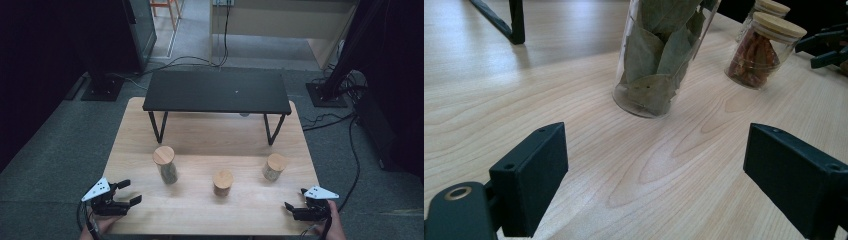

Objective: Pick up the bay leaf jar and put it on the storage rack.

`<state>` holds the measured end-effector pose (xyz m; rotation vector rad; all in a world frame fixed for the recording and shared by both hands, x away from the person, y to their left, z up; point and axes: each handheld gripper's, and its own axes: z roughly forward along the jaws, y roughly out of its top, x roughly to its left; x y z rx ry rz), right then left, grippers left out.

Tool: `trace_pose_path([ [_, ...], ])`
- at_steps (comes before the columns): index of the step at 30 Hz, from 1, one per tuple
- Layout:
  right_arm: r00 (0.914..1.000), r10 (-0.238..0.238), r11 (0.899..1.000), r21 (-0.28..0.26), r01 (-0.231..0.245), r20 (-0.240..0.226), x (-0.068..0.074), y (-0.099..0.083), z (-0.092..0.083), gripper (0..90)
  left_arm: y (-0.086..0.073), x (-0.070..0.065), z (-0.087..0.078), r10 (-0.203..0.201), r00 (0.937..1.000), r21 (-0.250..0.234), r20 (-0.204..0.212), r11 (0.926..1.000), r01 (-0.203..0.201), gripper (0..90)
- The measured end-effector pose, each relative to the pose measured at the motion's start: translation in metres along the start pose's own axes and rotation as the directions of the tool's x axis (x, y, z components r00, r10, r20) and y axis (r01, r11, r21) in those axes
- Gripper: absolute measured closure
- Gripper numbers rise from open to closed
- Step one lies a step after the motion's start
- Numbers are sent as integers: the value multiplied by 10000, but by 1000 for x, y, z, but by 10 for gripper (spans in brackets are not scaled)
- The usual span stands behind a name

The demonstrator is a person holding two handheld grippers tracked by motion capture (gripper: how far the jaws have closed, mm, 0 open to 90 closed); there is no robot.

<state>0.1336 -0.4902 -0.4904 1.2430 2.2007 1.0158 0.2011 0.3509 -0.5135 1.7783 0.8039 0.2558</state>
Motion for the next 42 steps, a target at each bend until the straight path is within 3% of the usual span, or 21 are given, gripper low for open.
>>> trace_pose_path([
  [11,10000,-49,10000,18,49,-32,-1,1,1,112,-1,0,-1,-44,10000,-51,-9,10000,44,107],
  [26,10000,-28,10000,-34,28,-46,-1,0,0,112,1,-6,0,1,9994,-37,-343,10000,-2,107],
  [32,10000,-40,10000,-45,40,-59,-1,-1,0,112,10,-14,4,250,9973,326,-687,9992,-228,107],
  [38,9999,-76,9999,-67,75,-104,-2,-1,0,112,16,-16,2,131,9969,-78,-778,9999,-137,107],
  [42,9999,-98,9999,-65,97,-118,-2,-1,0,112,32,-21,6,333,9961,-41,-822,9994,-337,107],
])
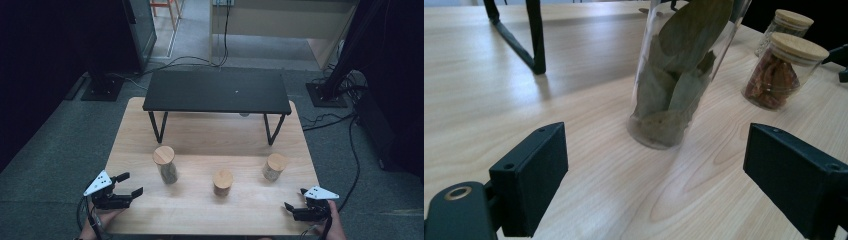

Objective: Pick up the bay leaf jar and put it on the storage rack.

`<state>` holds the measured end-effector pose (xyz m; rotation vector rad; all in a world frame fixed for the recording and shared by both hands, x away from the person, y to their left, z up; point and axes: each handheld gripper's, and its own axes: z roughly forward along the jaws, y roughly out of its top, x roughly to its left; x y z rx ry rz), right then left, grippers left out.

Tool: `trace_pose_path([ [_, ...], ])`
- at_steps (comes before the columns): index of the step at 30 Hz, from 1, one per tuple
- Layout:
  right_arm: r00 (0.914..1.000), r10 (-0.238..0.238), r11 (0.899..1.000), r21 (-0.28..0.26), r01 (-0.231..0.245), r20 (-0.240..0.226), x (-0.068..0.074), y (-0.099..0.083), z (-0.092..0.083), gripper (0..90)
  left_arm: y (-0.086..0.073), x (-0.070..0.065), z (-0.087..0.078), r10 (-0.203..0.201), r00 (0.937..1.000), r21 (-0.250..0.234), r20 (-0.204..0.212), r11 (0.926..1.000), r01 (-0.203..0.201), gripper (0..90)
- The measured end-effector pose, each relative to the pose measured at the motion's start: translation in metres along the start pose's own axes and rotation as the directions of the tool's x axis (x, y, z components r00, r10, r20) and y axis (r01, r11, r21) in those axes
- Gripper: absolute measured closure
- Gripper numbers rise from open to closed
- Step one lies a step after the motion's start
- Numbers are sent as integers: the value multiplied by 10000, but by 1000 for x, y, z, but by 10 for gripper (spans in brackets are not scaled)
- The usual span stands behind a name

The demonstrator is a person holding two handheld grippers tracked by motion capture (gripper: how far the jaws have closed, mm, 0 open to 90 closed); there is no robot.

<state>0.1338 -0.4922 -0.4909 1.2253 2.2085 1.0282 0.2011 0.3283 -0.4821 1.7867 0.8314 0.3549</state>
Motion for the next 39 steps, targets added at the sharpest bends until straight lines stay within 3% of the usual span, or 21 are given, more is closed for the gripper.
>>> trace_pose_path([
  [16,10000,-25,10000,-18,25,-8,1,-1,0,112,44,-9,24,537,9981,537,291,9970,-552,107],
  [22,10000,-18,10000,-22,18,-20,0,-1,0,112,63,-14,33,728,9972,1048,176,9917,-743,107],
  [25,10000,-7,10000,-23,7,-21,0,-1,0,112,81,-20,40,1090,9939,1622,146,9806,-1099,107],
  [27,10000,-12,10000,-19,12,-28,0,-1,0,112,85,-21,41,1153,9932,1746,136,9778,-1159,107],
  [29,10000,-8,10000,-17,8,-34,0,0,0,112,99,-27,45,1413,9900,2124,41,9673,-1389,107],
  [30,10000,-8,10000,-17,8,-34,0,0,0,112,99,-27,45,1413,9900,2124,41,9673,-1389,107],
  [32,10000,-4,10000,-3,4,-33,0,0,0,112,111,-33,51,1632,9866,2459,-33,9564,-1573,107],
  [39,10000,-9,10000,-9,9,-30,0,0,-1,112,123,-38,59,1789,9838,2862,-120,9433,-1681,107],
])
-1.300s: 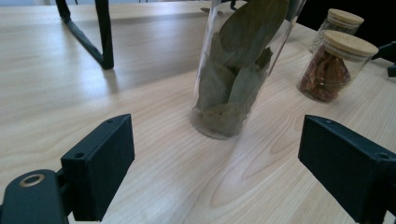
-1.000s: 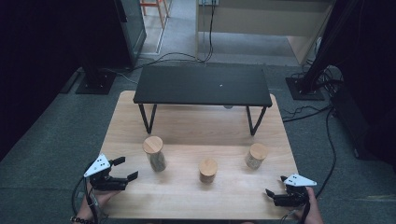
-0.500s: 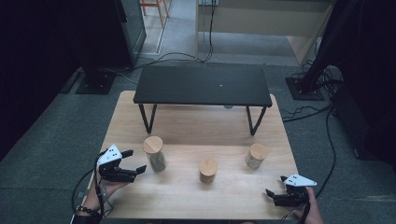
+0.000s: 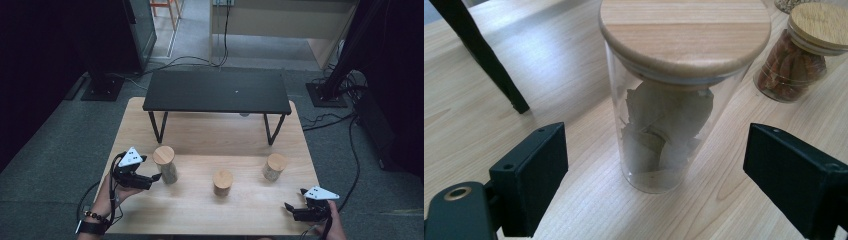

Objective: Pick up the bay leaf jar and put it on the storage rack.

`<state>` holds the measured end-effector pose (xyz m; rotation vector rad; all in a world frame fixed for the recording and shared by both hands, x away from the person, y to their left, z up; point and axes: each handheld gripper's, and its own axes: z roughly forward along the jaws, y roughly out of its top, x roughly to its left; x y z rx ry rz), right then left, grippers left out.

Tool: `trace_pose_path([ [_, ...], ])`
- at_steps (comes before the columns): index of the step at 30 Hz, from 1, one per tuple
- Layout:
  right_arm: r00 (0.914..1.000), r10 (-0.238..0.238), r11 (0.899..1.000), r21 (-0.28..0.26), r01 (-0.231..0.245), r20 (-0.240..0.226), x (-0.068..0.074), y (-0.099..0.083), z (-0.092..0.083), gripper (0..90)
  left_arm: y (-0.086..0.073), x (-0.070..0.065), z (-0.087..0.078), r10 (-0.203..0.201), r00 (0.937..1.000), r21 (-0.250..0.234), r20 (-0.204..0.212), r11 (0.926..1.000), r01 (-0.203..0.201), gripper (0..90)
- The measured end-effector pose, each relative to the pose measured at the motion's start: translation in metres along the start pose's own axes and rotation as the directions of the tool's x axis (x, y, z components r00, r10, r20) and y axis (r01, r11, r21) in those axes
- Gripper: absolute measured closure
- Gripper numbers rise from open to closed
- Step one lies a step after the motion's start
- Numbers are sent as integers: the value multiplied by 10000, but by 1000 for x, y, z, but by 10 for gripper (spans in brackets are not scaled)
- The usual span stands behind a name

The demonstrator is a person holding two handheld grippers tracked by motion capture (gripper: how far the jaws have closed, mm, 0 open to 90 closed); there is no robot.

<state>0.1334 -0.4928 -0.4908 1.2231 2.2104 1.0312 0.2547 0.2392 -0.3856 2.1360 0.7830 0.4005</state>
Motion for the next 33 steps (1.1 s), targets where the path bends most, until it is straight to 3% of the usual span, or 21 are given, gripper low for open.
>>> trace_pose_path([
  [4,10000,-5,10000,1,5,-19,0,0,0,112,9,-2,1,94,9999,188,-107,9998,-92,107],
  [14,10000,-4,10000,-10,4,7,0,0,0,112,6,0,4,-277,9996,-471,106,9985,282,107],
  [24,10000,-5,10000,-15,5,-3,0,0,0,112,27,-6,14,-24,9998,212,-192,9998,28,108],
  [30,10000,-10,10000,-21,10,-11,0,0,0,112,34,-4,17,-138,9999,316,-96,9994,141,112],
  [33,10000,-23,10000,-24,23,-19,0,0,0,112,35,0,17,-191,9996,237,220,9995,185,113],
])
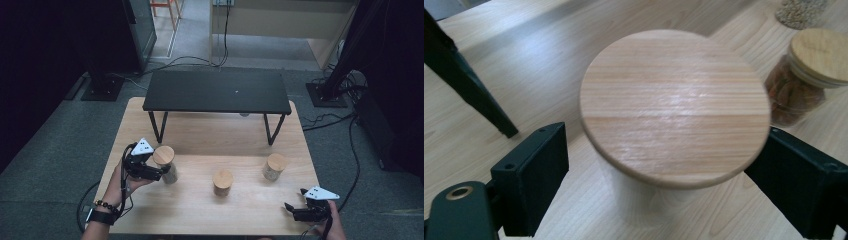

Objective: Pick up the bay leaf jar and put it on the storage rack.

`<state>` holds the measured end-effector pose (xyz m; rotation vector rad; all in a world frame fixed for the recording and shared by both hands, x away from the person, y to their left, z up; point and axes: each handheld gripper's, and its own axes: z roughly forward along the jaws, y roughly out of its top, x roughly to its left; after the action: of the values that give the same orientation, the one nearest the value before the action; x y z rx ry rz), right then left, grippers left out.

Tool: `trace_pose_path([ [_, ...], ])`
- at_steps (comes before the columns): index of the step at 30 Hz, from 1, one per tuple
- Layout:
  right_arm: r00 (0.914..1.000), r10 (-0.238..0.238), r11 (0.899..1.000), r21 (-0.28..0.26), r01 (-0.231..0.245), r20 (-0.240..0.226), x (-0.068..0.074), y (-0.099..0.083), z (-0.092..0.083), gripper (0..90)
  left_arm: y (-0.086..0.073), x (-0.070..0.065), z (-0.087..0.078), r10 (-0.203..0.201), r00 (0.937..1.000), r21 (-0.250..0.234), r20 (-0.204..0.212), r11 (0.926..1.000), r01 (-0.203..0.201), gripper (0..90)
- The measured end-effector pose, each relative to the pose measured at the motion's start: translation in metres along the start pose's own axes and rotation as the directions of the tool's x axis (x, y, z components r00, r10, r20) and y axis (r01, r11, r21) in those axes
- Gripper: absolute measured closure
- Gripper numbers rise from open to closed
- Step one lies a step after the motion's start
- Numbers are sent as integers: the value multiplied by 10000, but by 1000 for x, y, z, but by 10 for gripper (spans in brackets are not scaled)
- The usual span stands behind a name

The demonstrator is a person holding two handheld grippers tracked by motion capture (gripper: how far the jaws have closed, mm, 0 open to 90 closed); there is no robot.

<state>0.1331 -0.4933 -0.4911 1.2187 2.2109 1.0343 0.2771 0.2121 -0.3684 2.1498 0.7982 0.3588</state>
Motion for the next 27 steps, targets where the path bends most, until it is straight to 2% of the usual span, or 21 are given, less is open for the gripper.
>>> trace_pose_path([
  [1,10000,-4,10000,2,4,-8,0,0,0,112,0,2,0,81,9998,-32,167,10000,-81,153],
  [2,10000,-4,10000,2,4,-8,0,0,0,112,0,2,0,81,9998,-32,167,10000,-81,188],
  [7,10000,9,10000,14,-9,-24,-1,0,0,112,6,3,1,66,9997,104,251,9999,-69,193],
  [14,10000,15,10000,11,-15,-22,-1,0,0,112,25,-1,6,371,9992,614,172,9974,-381,192],
  [18,10000,10,10000,2,-10,-18,0,0,0,112,29,-1,7,409,9990,717,191,9965,-421,193],
  [20,10000,-1,10000,-4,1,-17,0,0,0,112,29,1,7,428,9986,684,299,9967,-448,239],
  [27,10000,-9,10000,-19,9,-16,0,0,0,112,34,-1,7,574,9977,847,353,9946,-602,246],
])
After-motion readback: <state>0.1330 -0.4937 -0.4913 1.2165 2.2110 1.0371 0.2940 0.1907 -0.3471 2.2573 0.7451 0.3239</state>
